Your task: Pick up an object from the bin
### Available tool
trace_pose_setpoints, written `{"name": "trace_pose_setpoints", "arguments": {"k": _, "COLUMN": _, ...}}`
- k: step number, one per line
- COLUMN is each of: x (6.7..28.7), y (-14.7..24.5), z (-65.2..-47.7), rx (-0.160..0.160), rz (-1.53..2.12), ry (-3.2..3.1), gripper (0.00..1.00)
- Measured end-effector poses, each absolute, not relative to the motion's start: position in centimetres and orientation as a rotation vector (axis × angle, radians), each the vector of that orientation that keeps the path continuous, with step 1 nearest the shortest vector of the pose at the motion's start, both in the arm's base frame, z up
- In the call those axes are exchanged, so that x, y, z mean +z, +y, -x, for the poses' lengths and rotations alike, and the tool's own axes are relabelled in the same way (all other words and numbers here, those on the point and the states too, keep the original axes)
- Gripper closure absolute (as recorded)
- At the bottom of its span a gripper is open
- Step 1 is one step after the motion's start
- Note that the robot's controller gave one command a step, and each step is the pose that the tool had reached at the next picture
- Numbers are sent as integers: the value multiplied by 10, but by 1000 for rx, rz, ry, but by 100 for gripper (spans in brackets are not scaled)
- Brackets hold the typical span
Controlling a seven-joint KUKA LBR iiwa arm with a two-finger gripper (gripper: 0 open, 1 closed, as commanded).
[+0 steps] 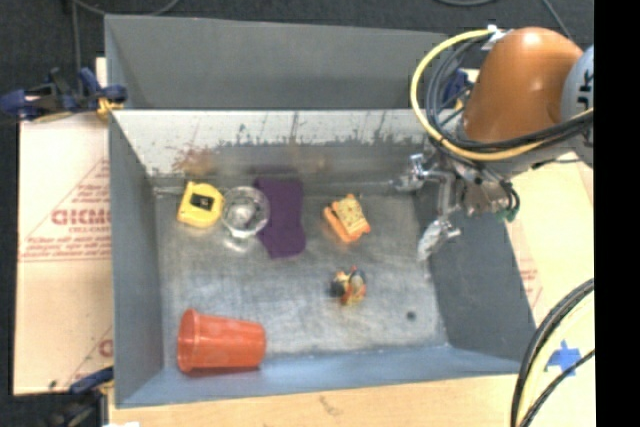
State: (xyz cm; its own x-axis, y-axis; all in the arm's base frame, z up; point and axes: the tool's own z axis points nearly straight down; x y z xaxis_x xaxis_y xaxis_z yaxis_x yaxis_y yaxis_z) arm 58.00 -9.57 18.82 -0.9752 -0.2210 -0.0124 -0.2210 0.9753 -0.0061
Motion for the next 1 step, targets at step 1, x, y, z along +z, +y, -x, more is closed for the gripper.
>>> {"name": "trace_pose_setpoints", "arguments": {"k": 1, "x": 159, "y": -77, "z": -595, "rx": 0, "rz": 389, "ry": 3113, "gripper": 0}}
